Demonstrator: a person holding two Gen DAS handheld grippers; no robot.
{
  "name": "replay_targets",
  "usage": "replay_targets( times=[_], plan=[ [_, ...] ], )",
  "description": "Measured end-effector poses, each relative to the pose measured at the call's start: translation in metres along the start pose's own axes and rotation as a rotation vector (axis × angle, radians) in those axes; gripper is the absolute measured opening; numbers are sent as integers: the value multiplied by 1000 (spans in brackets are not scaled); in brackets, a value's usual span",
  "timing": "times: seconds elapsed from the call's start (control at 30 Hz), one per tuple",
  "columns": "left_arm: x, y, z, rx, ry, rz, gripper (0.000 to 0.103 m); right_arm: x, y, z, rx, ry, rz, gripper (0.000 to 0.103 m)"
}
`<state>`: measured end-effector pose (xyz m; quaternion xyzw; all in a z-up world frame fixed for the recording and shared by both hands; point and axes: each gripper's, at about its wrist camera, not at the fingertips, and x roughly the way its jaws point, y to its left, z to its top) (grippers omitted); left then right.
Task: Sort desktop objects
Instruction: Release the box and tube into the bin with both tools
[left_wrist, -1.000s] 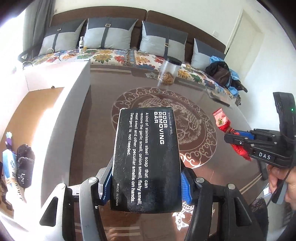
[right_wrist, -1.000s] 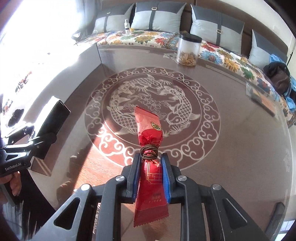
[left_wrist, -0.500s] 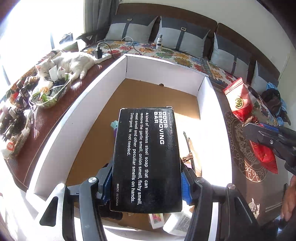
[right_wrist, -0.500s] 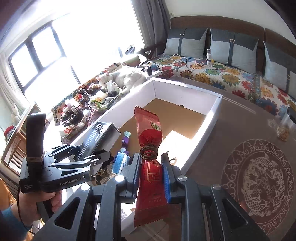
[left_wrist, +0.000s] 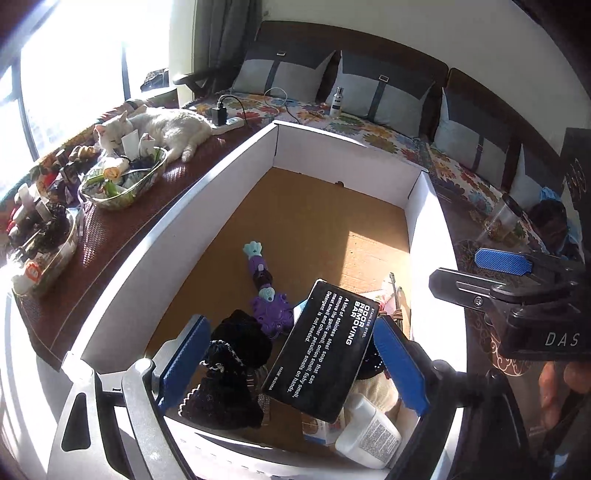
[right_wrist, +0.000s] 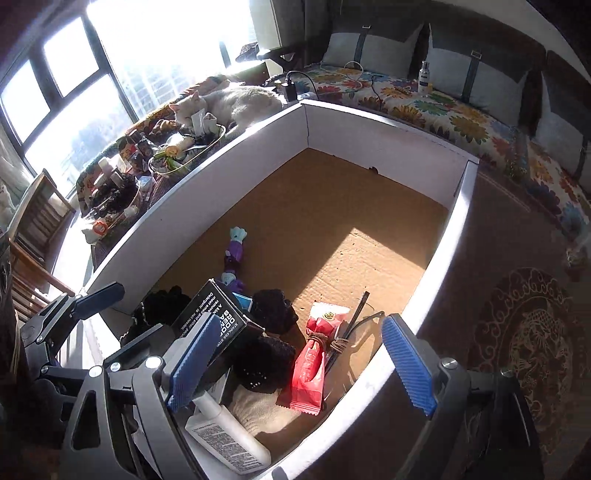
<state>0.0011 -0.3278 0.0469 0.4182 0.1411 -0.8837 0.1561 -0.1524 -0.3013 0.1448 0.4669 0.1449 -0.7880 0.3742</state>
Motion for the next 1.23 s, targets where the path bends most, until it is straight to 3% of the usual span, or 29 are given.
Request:
replay_targets(
  times=[0.1,0.2,0.37,0.53,0.67,0.83,1.23],
  plan=[
    [-19,-4,1,-2,-57,12,91,-18,-1,0,-16,15,-14,103],
    [-30,-7,0,-19,-71,64,101,-34,-2,-3,-20,1,-33,103],
    [-46,-11,-2,-20,-93,187,101,-50,-2,-10,-33,-4,-77,103],
    [-62,-14,-6,-65,-133,262,101,-59,-2,-14,-28,-22,-73,103],
    [-72,-10,-11,-104,-151,245,101,-62,-1,-15,-27,-32,-80,103],
    [-65,3,-14,-189,-66,190,101,-57,5,-19,-46,-24,-83,103],
    [-68,18,-22,-247,-100,233,101,-41,12,-31,-55,2,-65,103]
  ],
)
